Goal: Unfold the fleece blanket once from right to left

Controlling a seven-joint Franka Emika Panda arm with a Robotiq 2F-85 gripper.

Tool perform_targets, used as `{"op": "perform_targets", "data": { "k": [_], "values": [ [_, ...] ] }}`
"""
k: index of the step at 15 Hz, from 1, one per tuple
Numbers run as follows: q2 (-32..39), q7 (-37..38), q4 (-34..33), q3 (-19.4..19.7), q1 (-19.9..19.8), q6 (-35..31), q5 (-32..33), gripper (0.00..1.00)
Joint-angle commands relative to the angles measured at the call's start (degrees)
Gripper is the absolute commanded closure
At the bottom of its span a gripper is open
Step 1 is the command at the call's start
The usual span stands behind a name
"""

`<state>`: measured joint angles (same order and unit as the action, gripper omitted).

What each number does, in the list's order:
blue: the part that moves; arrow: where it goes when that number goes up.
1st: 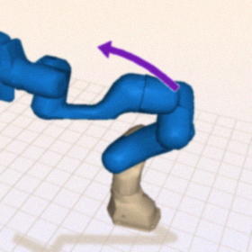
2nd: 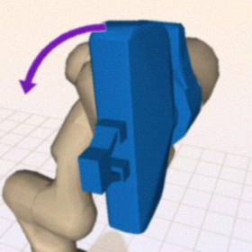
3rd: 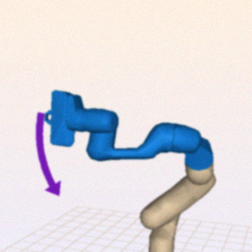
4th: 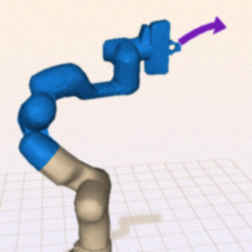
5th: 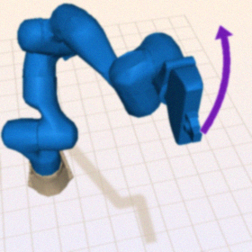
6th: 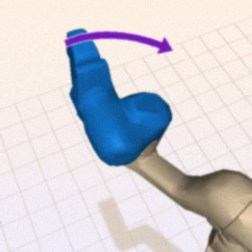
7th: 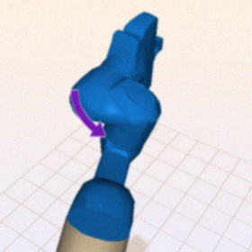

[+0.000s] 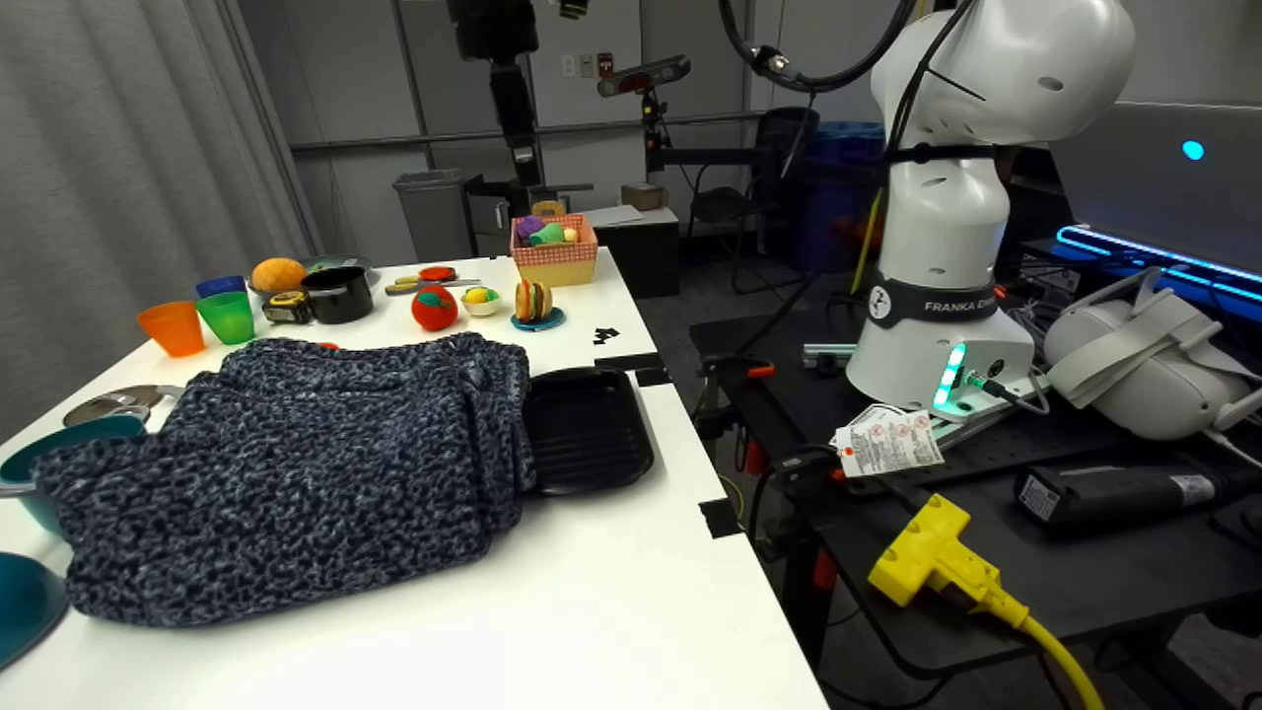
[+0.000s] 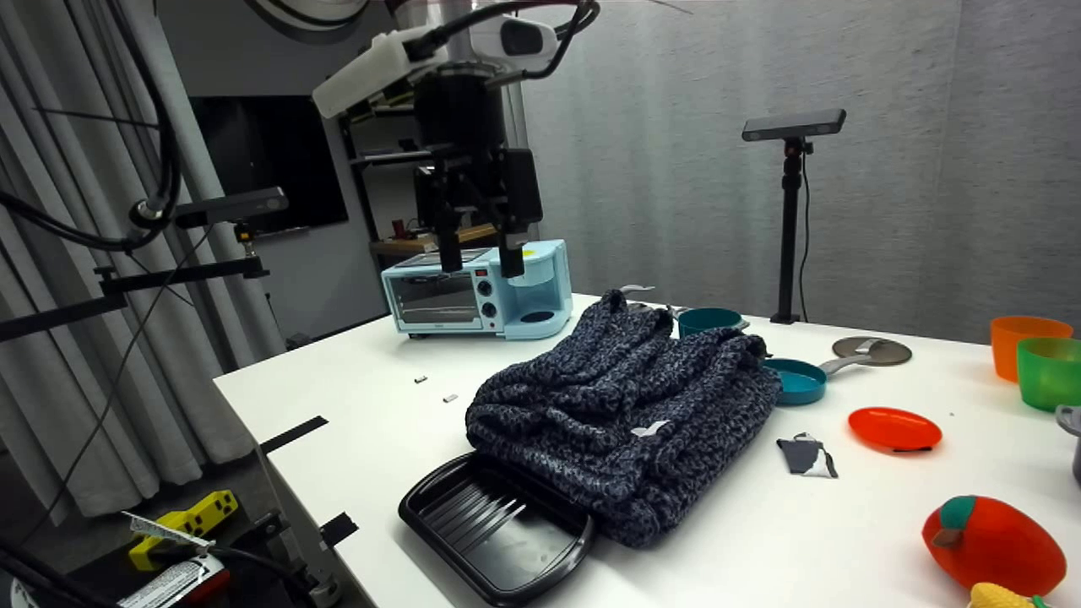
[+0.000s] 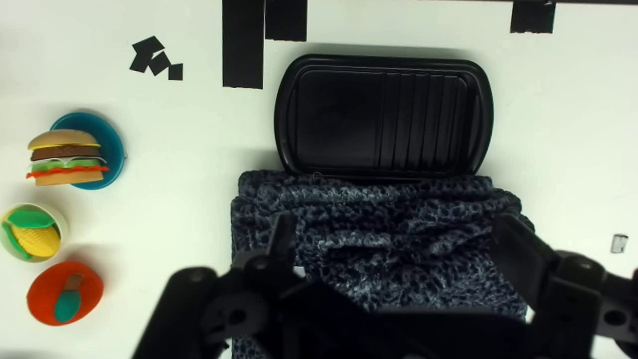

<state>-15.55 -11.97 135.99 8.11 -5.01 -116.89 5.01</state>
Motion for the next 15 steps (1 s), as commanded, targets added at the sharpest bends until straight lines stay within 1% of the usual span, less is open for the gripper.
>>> {"op": "perform_targets", "data": {
  "k": [1,5,10,15],
  "values": [
    [0.02,-0.04,-0.09,-0.19,-0.2,0.09,-0.07,0.0],
    [0.02,-0.04,-0.19,-0.19,-0.19,0.09,-0.07,0.0],
    [5.09,-0.67,-3.54,-1.47,0.88,-2.7,0.14,0.0],
    [10.57,-2.05,-8.18,-3.6,2.69,-5.47,-1.7,0.0]
  ]
}}
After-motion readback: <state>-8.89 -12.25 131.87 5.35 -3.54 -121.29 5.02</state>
